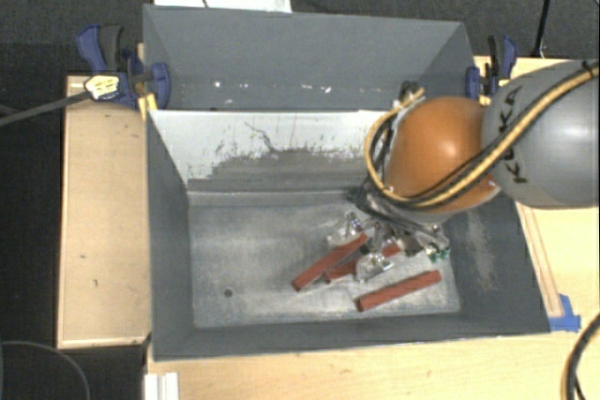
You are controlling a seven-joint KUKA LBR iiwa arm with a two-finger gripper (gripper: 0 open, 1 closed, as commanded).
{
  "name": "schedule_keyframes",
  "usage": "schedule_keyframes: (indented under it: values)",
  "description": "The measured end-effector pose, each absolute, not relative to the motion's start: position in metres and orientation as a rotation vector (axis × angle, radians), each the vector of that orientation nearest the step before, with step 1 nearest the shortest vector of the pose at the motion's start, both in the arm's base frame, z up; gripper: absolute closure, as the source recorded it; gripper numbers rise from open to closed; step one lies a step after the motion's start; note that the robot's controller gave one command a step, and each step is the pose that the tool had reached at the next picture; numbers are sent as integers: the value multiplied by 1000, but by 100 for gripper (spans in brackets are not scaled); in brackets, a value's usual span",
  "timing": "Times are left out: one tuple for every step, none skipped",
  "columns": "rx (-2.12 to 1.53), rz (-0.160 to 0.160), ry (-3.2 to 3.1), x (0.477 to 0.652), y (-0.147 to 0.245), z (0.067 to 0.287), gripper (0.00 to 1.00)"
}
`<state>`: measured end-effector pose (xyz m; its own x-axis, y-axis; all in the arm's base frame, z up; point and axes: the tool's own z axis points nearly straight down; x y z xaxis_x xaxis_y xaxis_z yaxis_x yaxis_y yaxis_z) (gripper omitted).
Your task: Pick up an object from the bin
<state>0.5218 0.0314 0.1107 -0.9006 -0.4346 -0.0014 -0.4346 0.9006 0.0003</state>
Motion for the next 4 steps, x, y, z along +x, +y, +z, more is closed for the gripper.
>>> schedule_keyframes:
  values:
    - [-697, 0, 3060, 522, 32, 119, 100]
    - [-693, 0, 3060, 522, 32, 123, 100]
    - [-688, 1, 3066, 522, 32, 131, 100]
    - [-685, 2, 3067, 522, 32, 143, 100]
